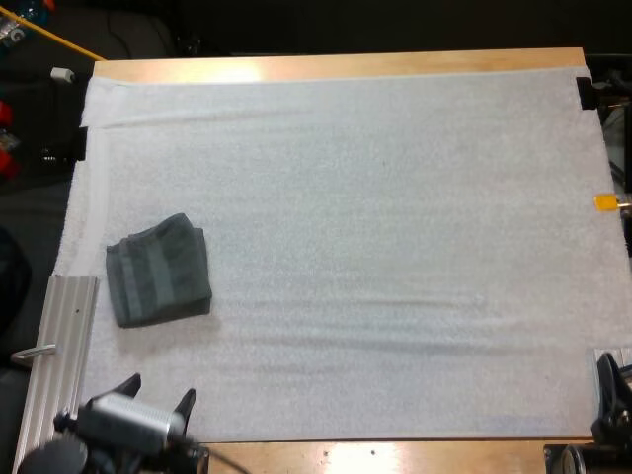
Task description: Pick towel from pile, fold and stack
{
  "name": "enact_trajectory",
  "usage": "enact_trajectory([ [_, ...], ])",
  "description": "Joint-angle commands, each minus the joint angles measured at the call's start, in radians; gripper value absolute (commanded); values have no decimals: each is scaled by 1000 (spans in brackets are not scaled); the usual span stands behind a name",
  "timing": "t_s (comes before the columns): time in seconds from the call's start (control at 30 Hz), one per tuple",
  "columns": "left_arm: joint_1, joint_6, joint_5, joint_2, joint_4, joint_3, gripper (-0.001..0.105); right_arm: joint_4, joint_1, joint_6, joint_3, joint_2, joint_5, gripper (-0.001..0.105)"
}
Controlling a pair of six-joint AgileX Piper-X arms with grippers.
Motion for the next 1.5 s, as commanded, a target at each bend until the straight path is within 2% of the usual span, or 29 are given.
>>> enact_trajectory([
  [0.0,-4,1,-7,-53,5,1,62,24,-4,-1,-7,-27,-1,81],
  [0.2,-4,3,-4,-214,76,0,62,85,-4,-1,-11,-70,-1,81],
  [0.33,2,37,-8,-204,107,-12,62,83,-4,-1,-7,-71,-1,81],
  [0.53,2,61,-9,-203,-23,-4,62,-10,-4,-3,13,-71,2,81],
  [0.7,2,61,-12,-203,-200,-4,62,-152,-4,-3,75,-71,2,81],
  [0.93,2,61,-12,-203,-311,8,62,-244,-4,-3,144,-71,2,81],
  [1.13,2,61,-12,-203,-368,99,62,-259,-4,-3,197,-69,2,81],
  [1.3,2,61,-12,-201,-413,205,62,-259,-4,-3,244,-70,2,81],
  [1.47,2,61,-12,-201,-411,265,62,-248,-4,-3,281,-68,2,81],
])
